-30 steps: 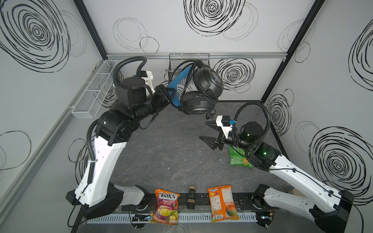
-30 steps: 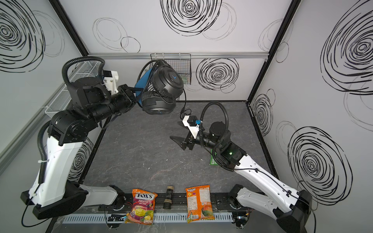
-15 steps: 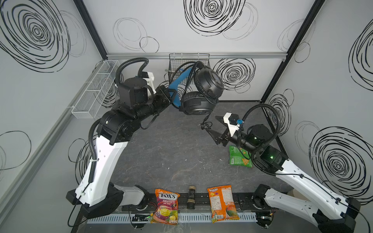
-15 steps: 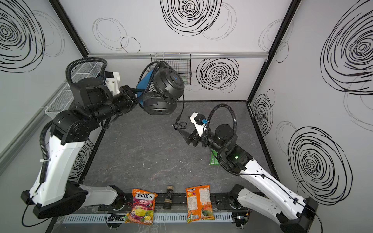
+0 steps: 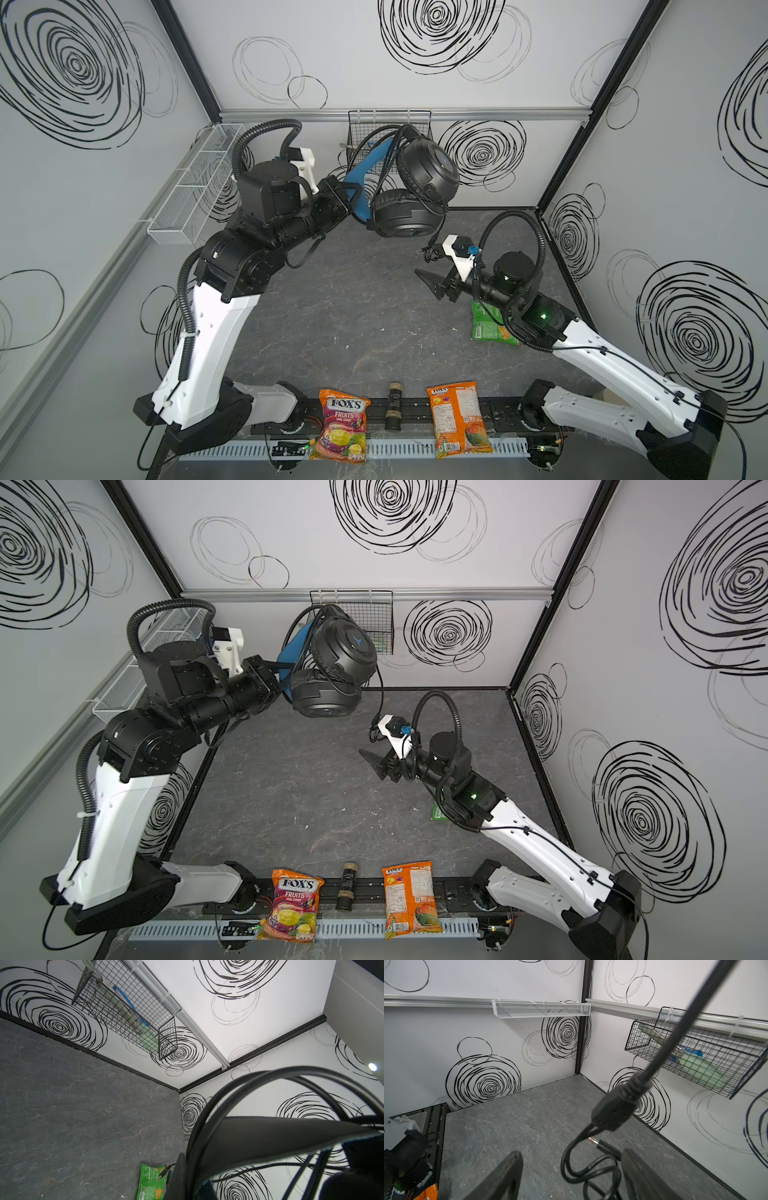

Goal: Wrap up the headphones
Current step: 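Grasp the cable end near the plug with the right gripper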

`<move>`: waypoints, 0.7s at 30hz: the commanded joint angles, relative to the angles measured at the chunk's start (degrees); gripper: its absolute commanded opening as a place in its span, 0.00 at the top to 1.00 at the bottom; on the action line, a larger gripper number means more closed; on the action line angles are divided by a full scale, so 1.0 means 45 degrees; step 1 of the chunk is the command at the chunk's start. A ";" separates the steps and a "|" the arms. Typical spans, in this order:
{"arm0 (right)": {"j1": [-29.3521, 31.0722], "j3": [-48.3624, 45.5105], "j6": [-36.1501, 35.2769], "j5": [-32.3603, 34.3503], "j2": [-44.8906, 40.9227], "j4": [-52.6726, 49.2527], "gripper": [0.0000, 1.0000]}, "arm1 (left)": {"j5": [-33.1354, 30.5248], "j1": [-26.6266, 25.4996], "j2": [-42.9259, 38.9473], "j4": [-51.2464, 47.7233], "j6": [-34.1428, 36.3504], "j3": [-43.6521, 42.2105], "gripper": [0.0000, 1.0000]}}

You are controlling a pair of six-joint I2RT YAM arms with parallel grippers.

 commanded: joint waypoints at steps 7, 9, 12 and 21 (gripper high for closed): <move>-0.0042 0.0278 -0.0551 -0.0177 0.0459 0.0510 0.23 | 0.0242 -0.0084 -0.0411 0.1690 -0.0572 0.0041 1.00; -0.0007 0.0366 -0.0593 -0.0182 0.0577 0.0564 0.24 | 0.0262 -0.0101 -0.0420 0.1709 -0.0574 0.0021 1.00; 0.0031 0.0529 -0.0670 -0.0222 0.0736 0.0619 0.25 | 0.0286 -0.0104 -0.0415 0.1709 -0.0591 0.0022 1.00; 0.0207 0.0812 -0.0689 -0.0252 0.0944 0.0754 0.35 | 0.0384 -0.0101 -0.0395 0.1747 -0.0675 -0.0055 1.00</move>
